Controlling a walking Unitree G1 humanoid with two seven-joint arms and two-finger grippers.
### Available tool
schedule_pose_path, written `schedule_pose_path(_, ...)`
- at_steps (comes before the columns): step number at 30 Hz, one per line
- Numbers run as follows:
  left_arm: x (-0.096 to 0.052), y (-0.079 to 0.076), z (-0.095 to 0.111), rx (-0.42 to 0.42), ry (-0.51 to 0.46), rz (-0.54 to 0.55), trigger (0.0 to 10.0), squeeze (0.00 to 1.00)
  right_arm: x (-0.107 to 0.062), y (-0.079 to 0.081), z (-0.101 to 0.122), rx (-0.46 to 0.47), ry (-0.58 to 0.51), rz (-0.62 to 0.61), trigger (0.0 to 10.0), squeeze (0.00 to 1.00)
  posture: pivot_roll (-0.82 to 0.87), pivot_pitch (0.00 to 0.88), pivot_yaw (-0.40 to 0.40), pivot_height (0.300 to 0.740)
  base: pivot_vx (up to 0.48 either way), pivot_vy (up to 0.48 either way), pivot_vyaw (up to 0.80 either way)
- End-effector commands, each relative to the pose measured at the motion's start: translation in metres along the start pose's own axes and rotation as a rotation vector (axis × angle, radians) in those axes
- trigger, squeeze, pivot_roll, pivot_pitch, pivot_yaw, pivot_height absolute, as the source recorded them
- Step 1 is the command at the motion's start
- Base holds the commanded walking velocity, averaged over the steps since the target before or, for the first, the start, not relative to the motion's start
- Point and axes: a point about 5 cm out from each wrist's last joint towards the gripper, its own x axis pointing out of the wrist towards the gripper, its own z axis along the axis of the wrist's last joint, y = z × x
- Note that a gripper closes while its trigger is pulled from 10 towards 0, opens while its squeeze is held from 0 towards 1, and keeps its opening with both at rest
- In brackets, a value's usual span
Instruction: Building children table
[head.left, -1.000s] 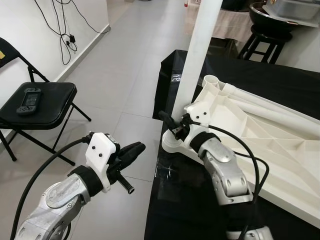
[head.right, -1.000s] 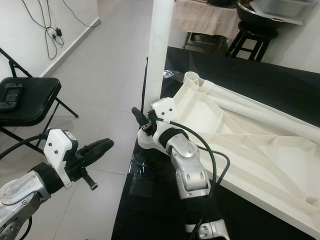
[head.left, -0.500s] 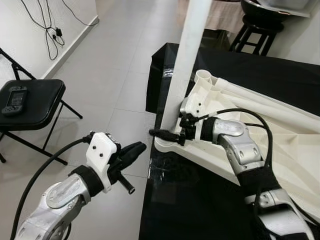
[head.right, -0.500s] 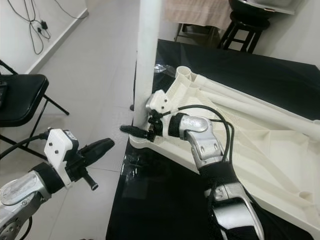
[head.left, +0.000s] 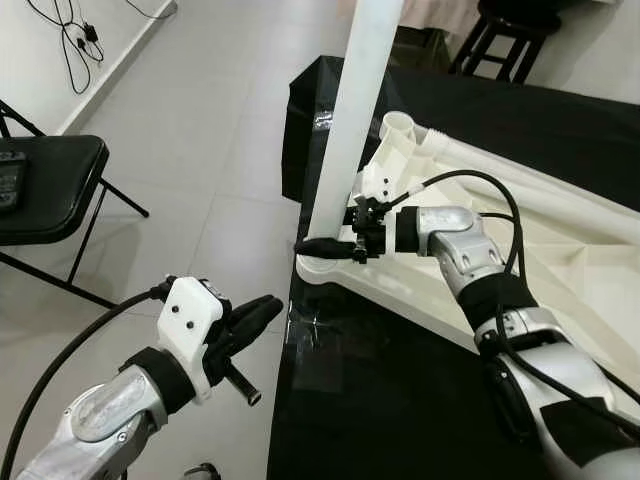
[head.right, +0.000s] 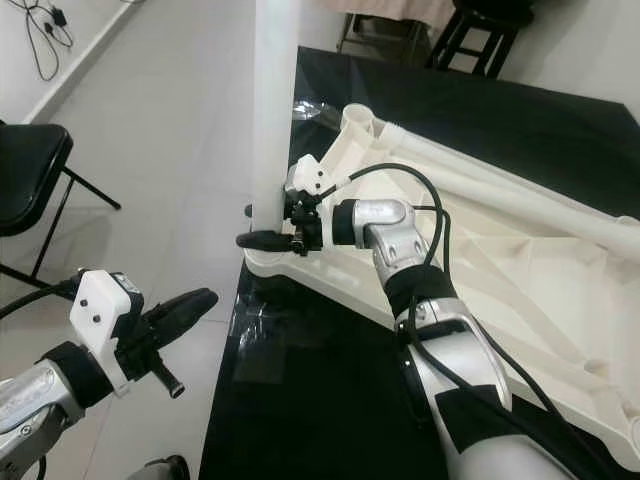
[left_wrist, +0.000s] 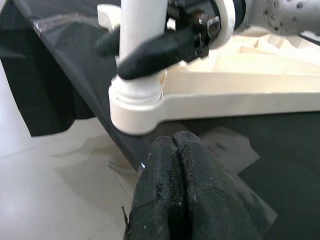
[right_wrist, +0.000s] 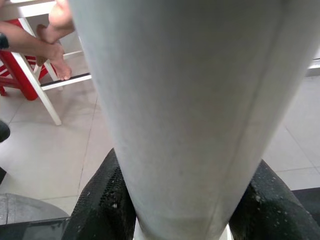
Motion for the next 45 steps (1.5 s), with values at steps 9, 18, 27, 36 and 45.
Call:
schedule_pose_path(9, 0.0, -0.001, 0.003, 0.001, 0.004, -0.006, 10.0, 0.0, -0.023, -0.003, -0.017, 0.006, 0.042, -0.035, 0.0, 0.0, 0.12, 0.283, -0.155, 0.74, 0.0, 0.0, 0.0)
schedule_pose_path(18, 0.002, 0.004, 0.003, 0.004, -0.005, -0.019, 10.0, 0.0, -0.028, 0.053, -0.079, 0.215, 0.127, -0.834, 0.0, 0.0, 0.08, 0.243, -0.128, 0.74, 0.0, 0.0, 0.0)
schedule_pose_path(27, 0.011, 0.008, 0.004, -0.012, -0.035, -0.037, 10.0, 0.0, -0.038, 0.074, -0.086, 0.25, 0.225, -0.943, 0.0, 0.0, 0.06, 0.206, -0.122, 0.74, 0.0, 0.0, 0.0)
schedule_pose_path(36, 0.012, 0.01, 0.006, -0.002, -0.045, -0.032, 10.0, 0.0, -0.009, 0.052, -0.049, 0.262, -0.006, -0.718, 10.0, 1.0, 0.06, 0.192, -0.11, 0.74, 0.0, 0.0, 0.0)
schedule_pose_path(45, 0.016, 0.006, 0.005, -0.01, -0.054, -0.042, 10.0, 0.0, -0.006, 0.043, -0.012, 0.121, -0.133, -0.36, 10.0, 0.0, 0.08, 0.198, -0.126, 0.74, 0.0, 0.0, 0.0)
